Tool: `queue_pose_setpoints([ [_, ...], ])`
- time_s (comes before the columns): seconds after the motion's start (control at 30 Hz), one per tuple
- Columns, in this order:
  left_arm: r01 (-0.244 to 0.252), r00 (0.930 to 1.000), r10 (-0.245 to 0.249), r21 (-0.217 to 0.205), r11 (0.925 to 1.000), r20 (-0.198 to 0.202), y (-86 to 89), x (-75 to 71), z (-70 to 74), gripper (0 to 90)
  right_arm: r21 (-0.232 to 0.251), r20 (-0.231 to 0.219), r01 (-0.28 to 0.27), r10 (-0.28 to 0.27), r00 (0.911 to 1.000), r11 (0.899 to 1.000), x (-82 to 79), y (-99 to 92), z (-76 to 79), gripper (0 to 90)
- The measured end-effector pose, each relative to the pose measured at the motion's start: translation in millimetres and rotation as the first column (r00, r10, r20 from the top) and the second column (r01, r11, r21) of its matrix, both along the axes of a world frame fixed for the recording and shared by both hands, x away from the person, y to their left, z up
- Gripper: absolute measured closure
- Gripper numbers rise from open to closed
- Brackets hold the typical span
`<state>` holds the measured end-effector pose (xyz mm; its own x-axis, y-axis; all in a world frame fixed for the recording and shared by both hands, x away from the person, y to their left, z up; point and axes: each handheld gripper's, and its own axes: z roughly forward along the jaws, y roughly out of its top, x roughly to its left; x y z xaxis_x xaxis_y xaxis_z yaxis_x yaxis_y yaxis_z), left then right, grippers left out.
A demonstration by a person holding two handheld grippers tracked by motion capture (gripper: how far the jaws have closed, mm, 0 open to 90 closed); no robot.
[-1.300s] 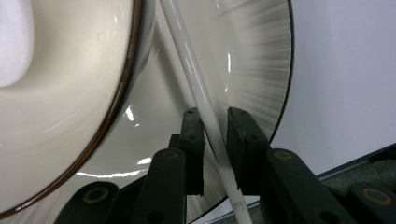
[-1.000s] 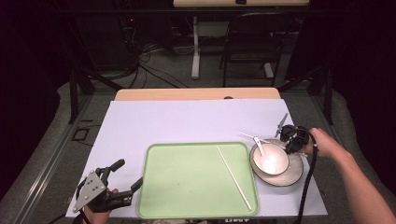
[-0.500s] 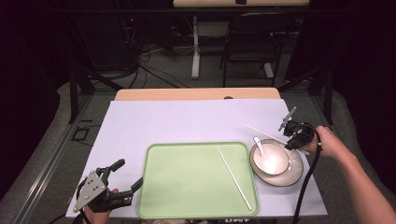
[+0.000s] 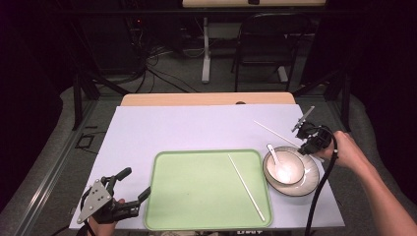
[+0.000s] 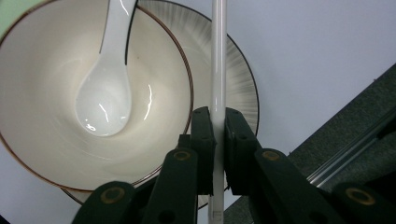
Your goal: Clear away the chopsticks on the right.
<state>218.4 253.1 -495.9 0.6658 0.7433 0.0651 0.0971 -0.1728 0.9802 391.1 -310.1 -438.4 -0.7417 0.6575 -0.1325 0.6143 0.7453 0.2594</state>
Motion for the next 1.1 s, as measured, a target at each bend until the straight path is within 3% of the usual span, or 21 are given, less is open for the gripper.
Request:
queue_pose_setpoints([
  [0.07, 0.000, 1.0000, 0.000, 0.000, 1.0000, -0.001, 0.0, -0.1, 0.1, 15.3, -0.014, -0.005, 0.021, -0.021, 0.9998, 1.000, -4.1, 4.6, 6.5, 83.7],
  [0.13, 0.000, 1.0000, 0.000, 0.001, 1.0000, 0.000, 0.2, -0.2, 0.1, 15.2, 0.009, 0.026, 0.052, -0.052, 0.9983, 0.999, -8.1, 8.6, 8.7, 83.7],
  [0.17, -0.001, 1.0000, 0.001, 0.000, 1.0000, 0.000, 0.2, -0.1, 0.1, 15.3, -0.007, 0.002, 0.063, -0.063, 0.9980, 0.998, -11.5, 12.4, 15.6, 83.7],
  [0.3, 0.000, 1.0000, 0.000, 0.003, 1.0000, 0.001, 0.3, -0.3, 0.2, 15.2, 0.009, 0.008, 0.067, -0.067, 0.9977, 0.998, -17.3, 18.3, 19.9, 83.7],
  [0.33, 0.000, 1.0000, 0.000, 0.002, 1.0000, 0.001, 0.3, -0.3, 0.2, 15.2, 0.017, 0.000, 0.090, -0.090, 0.9959, 0.996, -21.3, 22.0, 21.4, 83.7],
  [0.43, 0.002, 1.0000, -0.002, 0.003, 1.0000, 0.001, 0.2, -0.4, 0.3, 15.3, 0.051, 0.021, 0.077, -0.078, 0.9967, 0.996, -30.3, 32.8, 23.0, 83.7],
  [0.63, 0.002, 1.0000, -0.002, 0.003, 1.0000, 0.001, 0.2, -0.6, 0.3, 15.3, 0.074, 0.010, 0.073, -0.074, 0.9972, 0.995, -41.2, 49.1, 26.1, 83.7],
  [1.1, 0.003, 1.0000, -0.003, 0.000, 1.0000, 0.003, 0.4, -0.9, 0.3, 15.3, 0.122, -0.007, 0.041, -0.040, 0.9992, 0.992, -63.1, 87.2, 9.6, 83.6],
])
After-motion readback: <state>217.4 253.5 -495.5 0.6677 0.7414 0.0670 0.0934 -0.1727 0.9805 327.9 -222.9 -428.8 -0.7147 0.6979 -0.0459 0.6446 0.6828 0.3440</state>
